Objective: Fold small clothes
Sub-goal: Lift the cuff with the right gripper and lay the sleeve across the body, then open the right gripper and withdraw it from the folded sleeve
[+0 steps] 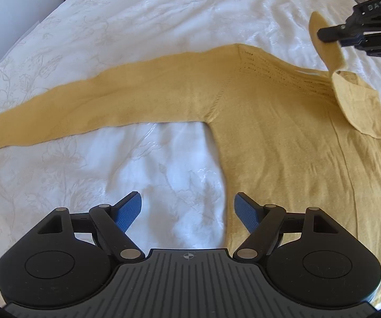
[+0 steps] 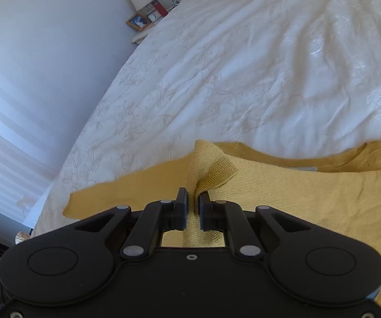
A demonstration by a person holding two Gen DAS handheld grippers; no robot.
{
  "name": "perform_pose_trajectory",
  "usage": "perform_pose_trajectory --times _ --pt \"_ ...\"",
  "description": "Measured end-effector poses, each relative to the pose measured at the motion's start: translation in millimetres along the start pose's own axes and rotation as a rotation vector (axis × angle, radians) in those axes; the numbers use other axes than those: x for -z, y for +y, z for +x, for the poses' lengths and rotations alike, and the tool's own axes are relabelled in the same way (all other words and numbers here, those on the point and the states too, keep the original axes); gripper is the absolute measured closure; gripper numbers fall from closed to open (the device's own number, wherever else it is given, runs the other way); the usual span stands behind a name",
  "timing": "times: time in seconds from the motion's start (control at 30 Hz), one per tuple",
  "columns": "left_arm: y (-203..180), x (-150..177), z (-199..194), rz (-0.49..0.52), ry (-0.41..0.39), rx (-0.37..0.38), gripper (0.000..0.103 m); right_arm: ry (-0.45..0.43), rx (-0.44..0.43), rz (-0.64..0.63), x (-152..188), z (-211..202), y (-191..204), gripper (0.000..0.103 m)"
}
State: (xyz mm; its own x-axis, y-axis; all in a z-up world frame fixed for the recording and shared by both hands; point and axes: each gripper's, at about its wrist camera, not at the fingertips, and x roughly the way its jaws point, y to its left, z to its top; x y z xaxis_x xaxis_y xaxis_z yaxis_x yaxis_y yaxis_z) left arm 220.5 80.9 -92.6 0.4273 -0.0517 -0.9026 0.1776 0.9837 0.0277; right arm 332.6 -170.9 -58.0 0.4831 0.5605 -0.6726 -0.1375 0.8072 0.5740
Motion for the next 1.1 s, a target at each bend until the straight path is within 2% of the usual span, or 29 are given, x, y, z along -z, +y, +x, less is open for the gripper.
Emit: perform_pose_trajectory --times 0.1,0.23,0.3,0.33,0.37,0.5,0.67,0.73,0.93,1.1 --pt "10 1 2 -0.023 0.01 -0.002 0.027 0.066 0.017 -0.04 16 34 16 0.087" --pt "20 -1 7 -0.046 0.018 0.005 0.027 0.114 0.033 -0.069 31 59 27 0.077" --pt "18 -4 7 -0.048 0.017 0.01 0.027 0.119 0.009 -0.069 35 62 27 0.064" --pt "16 -6 8 -0.047 0.014 0.012 0.027 0.115 -0.001 -0.071 37 61 27 0.049" --pt "14 -9 8 -0.045 0.01 0.014 0.027 0.104 -0.013 -0.077 38 61 29 0.04" --pt "0 -24 10 -0.046 -0.01 0.025 0.027 0.088 -0.01 -0.082 46 40 18 0.039" --pt "-27 -49 21 -0.023 -0.035 0.041 0.027 0.053 0.104 -0.04 60 8 -24 0.039" --pt "-39 -59 29 -0.01 -0.041 0.044 0.027 0.043 0.162 -0.004 65 -7 -47 0.034" --pt "-77 -83 61 0.026 -0.029 0.061 0.027 -0.002 0.301 0.099 71 -45 -108 0.033" --pt "-97 -96 78 0.046 0.002 0.067 0.027 -0.018 0.324 0.1 64 -49 -127 0.033"
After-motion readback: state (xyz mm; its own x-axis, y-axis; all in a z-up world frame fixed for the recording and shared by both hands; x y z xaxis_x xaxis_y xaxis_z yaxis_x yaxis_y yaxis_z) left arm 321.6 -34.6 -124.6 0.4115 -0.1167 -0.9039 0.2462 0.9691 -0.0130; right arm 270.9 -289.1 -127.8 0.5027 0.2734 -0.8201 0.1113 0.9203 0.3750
